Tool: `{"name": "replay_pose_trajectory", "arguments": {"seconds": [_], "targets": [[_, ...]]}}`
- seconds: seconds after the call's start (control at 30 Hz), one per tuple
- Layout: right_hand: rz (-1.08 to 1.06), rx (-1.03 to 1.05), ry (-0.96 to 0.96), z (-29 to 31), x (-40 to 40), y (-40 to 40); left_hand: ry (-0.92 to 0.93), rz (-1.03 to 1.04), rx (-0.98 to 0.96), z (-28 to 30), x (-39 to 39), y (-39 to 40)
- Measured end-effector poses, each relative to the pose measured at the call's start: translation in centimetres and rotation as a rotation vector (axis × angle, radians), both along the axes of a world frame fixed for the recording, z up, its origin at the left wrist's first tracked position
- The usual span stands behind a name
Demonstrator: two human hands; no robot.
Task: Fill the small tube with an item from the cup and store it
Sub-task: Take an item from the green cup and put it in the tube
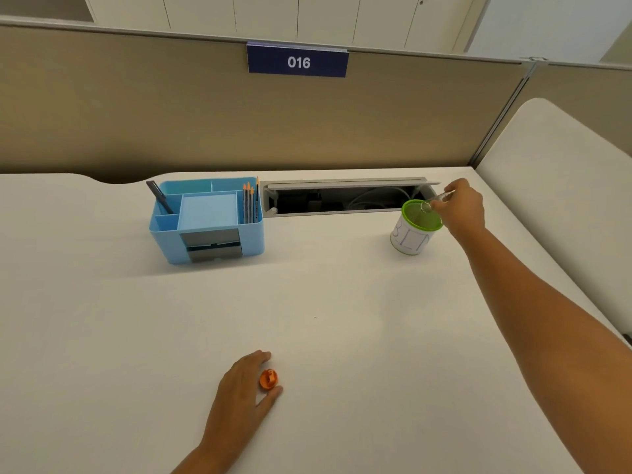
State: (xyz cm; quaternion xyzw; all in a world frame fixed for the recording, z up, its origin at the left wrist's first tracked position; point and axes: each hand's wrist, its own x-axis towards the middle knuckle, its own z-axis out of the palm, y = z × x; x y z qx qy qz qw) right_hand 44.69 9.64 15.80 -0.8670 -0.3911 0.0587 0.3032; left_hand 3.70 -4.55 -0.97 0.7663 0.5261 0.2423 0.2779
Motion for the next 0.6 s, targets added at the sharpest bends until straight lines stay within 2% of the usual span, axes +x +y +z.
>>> {"name": "replay_pose_trajectory", "arguments": {"seconds": [0.23, 0.37, 0.5, 0.6], "targets": [[-0.003, 0.066, -0.064, -0.4, 0.1, -0.6, 0.014, -0.005, 0.007, 0.0, 0.0, -0.1], [0.001, 0.241, -0.033, 0.2, -0.3, -1.3, 0.0, -0.004, 0.007, 0.2, 0.1, -0.1], [-0.027, 0.408, 0.14, 1.0, -2.8, -2.8, -0.004, -0.001, -0.01, 0.4, 0.1, -0.2], [0.072, 0.443, 0.494, -0.4, -5.9, -5.1, -0.025, 0.058, -0.019, 0.4, 0.2, -0.4]]}}
